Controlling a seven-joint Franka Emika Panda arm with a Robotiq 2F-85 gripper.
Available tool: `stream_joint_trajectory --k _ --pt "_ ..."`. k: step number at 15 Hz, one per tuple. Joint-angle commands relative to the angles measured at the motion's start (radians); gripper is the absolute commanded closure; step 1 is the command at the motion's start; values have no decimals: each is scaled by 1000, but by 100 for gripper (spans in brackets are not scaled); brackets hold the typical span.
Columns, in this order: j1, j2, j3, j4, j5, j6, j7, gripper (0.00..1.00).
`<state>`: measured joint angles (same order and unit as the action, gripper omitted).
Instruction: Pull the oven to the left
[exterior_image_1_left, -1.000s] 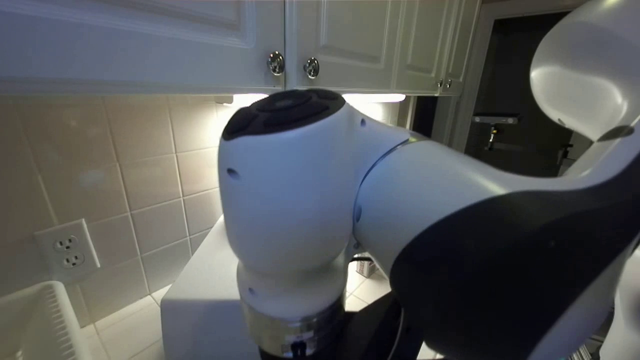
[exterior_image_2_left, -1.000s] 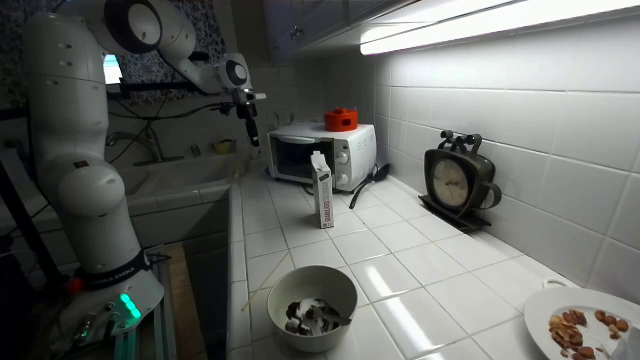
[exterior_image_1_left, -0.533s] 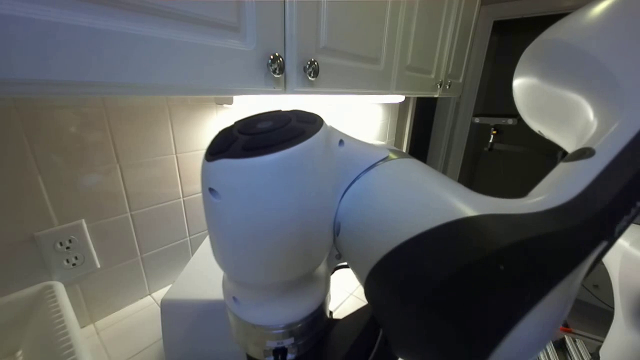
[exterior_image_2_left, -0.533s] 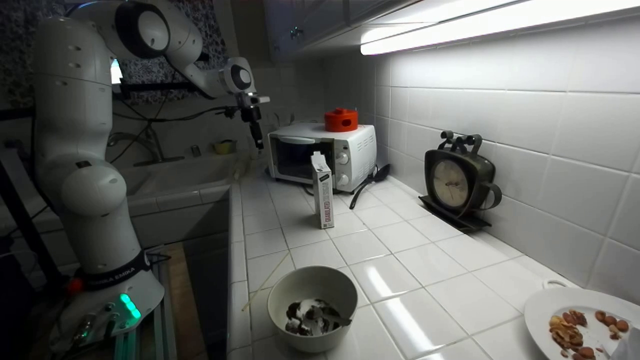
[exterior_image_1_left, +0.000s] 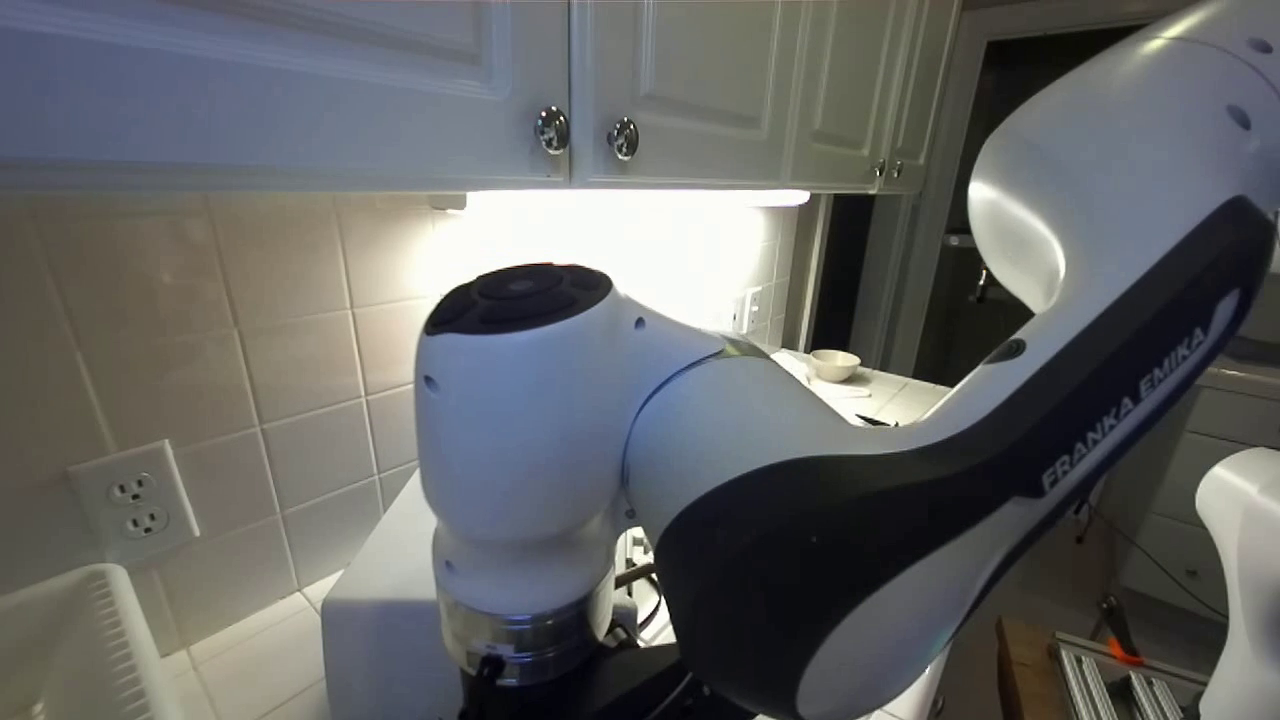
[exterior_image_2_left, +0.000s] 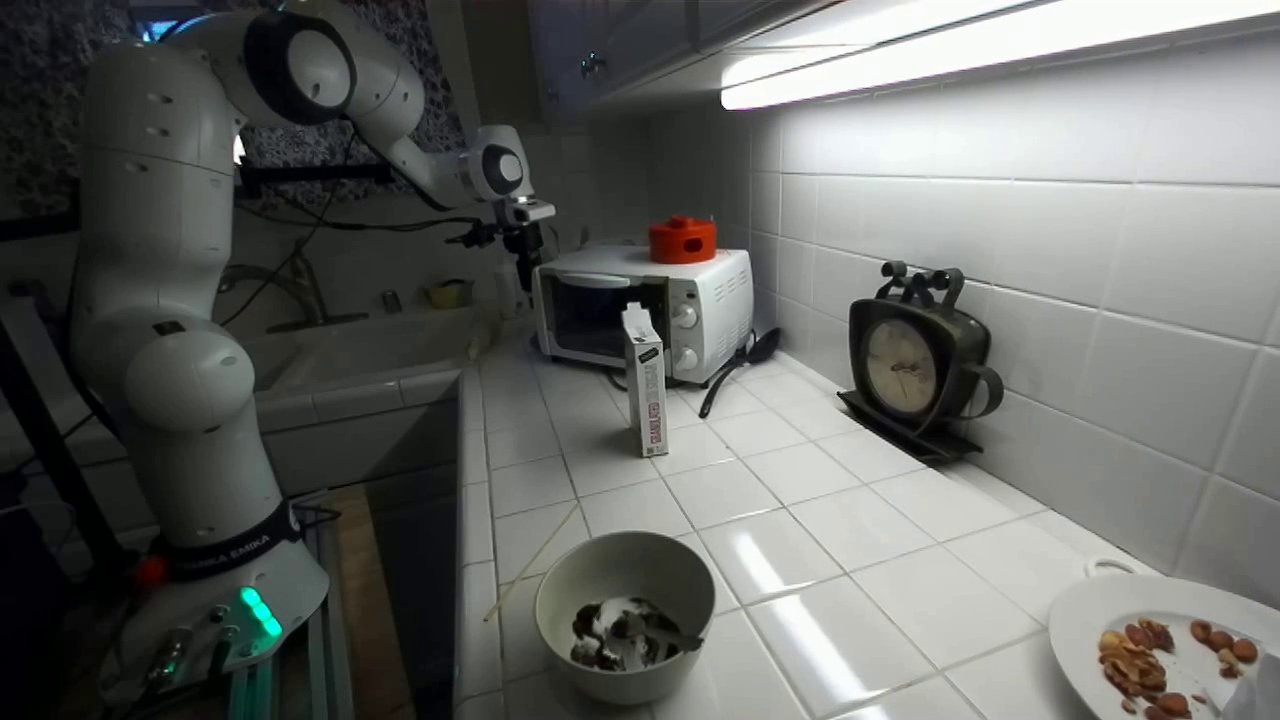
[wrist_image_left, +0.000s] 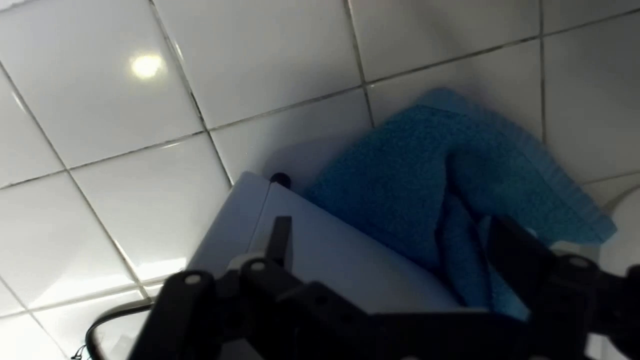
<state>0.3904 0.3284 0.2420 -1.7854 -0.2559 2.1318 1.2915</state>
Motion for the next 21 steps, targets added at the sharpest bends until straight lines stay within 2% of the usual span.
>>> stream_joint_trajectory --k 1,10,15,21 --pt "25 59 -24 39 31 54 72 0" --pt "105 166 -89 117 -19 62 318 0" --pt "137 198 -125 124 -121 112 291 0" --pt "155 232 -148 129 -189 167 275 0"
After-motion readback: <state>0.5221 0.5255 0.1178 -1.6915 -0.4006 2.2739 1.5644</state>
